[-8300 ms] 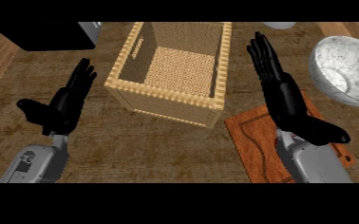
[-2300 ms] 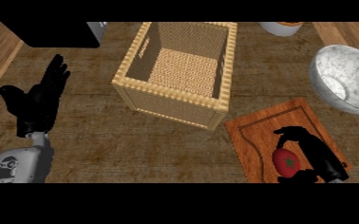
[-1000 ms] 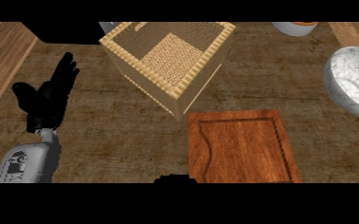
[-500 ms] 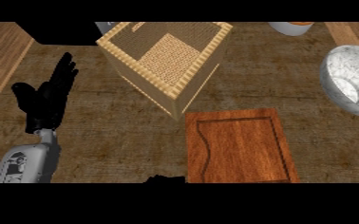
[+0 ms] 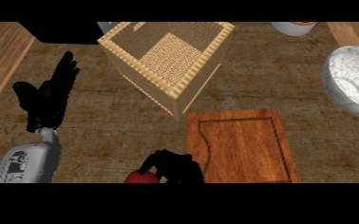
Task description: Pick the tomato from the cutting board and place it in the basket
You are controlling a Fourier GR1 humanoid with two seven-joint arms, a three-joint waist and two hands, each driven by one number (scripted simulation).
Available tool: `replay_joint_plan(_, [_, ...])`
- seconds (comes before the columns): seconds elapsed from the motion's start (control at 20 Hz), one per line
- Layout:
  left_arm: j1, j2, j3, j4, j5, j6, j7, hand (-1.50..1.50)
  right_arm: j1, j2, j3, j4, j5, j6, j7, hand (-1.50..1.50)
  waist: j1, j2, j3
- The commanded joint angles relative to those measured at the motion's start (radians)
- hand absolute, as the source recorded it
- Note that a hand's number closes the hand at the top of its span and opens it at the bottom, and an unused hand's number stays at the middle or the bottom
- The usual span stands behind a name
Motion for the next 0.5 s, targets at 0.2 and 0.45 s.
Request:
replay_joint_plan(0.2, [-0.027, 0.006, -0.004, 0.003, 0.005, -0.012, 0.027, 0.0, -0.388, 0.041, -0.233, 0.076, -0.028, 0.102, 0.319, 1.5, 0.023, -0.002, -0.001])
replay_joint_plan(0.45, [-0.027, -0.013, -0.036, 0.016, -0.019, -0.011, -0.008, 0.0, -0.679, 0.041, -0.309, 0.258, -0.111, 0.145, 0.458, 1.5, 0.055, 0.006, -0.001])
